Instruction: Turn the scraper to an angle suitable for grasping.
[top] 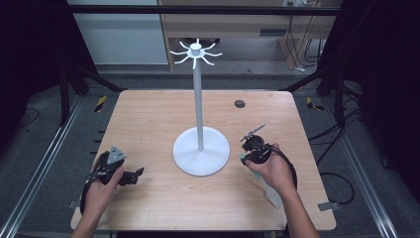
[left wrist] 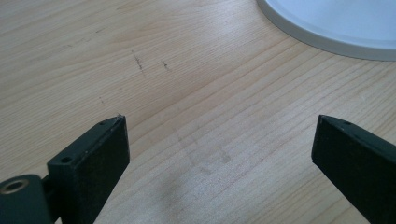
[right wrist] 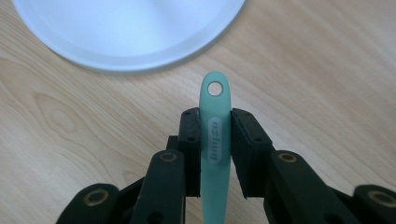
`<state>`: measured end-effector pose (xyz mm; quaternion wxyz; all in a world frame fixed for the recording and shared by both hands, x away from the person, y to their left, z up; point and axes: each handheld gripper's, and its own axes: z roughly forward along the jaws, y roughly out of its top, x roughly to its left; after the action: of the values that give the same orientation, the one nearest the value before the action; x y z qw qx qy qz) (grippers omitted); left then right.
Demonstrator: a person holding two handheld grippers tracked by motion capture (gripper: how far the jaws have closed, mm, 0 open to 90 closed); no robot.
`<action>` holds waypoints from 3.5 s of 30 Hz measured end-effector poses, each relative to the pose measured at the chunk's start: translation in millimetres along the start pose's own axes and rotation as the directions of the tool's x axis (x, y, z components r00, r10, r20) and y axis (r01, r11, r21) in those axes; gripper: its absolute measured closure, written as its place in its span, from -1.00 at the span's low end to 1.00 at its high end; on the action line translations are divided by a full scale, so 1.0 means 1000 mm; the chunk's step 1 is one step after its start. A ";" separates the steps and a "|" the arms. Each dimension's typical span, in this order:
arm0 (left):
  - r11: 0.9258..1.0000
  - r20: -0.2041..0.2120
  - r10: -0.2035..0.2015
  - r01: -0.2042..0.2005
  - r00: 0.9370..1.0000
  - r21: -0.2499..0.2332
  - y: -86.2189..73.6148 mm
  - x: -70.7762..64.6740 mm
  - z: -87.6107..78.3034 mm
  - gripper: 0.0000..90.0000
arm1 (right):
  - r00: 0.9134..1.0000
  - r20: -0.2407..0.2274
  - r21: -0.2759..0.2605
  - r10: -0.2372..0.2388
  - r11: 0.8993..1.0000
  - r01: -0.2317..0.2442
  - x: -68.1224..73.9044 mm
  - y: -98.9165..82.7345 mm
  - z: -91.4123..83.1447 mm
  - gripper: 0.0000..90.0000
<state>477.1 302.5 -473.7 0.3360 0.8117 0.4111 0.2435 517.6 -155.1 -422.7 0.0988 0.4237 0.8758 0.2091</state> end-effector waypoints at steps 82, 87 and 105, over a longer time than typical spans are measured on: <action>1.000 -0.001 -0.010 0.010 1.000 0.008 -0.009 -0.005 -0.005 -0.90 | 0.998 0.042 -0.728 0.043 0.685 0.001 0.056 0.066 -0.194 0.66; 1.000 -0.008 -0.021 0.021 1.000 0.004 -0.010 -0.004 -0.006 -0.90 | 0.999 0.035 -0.743 0.031 0.669 0.006 0.060 0.070 -0.200 0.66; 1.000 -0.005 -0.007 0.007 1.000 0.016 -0.010 -0.005 -0.005 -0.89 | 1.000 0.012 -0.769 -0.013 0.639 0.018 0.070 0.098 -0.217 0.66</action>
<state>466.1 304.4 -478.3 0.3292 0.8123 0.4168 0.2410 467.0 -107.4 -184.9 0.2737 0.3348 0.7073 0.5593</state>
